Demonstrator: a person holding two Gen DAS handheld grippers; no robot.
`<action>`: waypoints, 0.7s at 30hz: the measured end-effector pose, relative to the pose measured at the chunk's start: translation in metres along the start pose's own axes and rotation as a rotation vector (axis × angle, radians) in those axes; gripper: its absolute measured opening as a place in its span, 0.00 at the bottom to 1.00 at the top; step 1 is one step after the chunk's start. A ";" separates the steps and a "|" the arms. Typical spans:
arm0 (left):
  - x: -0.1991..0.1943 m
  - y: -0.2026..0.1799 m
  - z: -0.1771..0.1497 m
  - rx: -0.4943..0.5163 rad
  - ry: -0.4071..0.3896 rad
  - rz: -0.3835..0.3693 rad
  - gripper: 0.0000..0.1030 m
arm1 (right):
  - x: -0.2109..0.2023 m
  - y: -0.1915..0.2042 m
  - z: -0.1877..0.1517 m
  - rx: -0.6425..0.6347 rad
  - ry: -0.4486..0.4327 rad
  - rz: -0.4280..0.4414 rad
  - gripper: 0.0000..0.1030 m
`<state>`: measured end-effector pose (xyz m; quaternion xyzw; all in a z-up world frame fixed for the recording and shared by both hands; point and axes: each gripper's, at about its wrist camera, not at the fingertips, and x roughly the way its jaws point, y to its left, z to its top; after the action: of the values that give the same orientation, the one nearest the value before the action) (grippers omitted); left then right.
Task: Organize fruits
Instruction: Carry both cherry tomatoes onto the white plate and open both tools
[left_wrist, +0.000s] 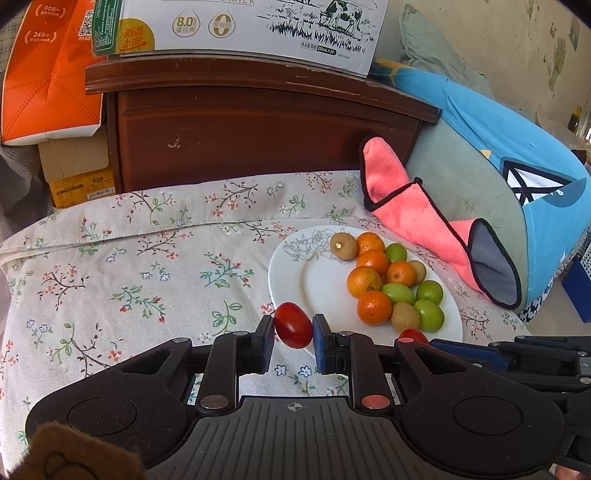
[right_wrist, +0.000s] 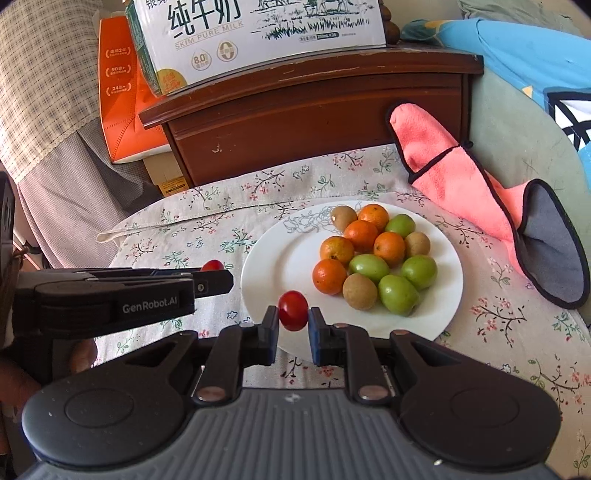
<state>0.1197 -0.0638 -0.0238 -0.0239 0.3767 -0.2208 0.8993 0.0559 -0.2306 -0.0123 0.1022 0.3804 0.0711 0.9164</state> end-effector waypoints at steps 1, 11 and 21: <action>0.002 -0.001 0.002 -0.002 -0.003 -0.006 0.19 | 0.000 -0.001 0.000 0.004 0.001 -0.002 0.16; 0.016 -0.003 0.013 -0.039 -0.020 -0.012 0.19 | 0.001 -0.005 0.000 0.021 -0.002 -0.023 0.17; 0.033 -0.007 0.017 -0.048 -0.006 -0.016 0.19 | 0.007 -0.012 0.002 0.063 0.011 -0.040 0.17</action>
<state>0.1493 -0.0857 -0.0325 -0.0494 0.3788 -0.2189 0.8978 0.0626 -0.2407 -0.0186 0.1228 0.3894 0.0411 0.9119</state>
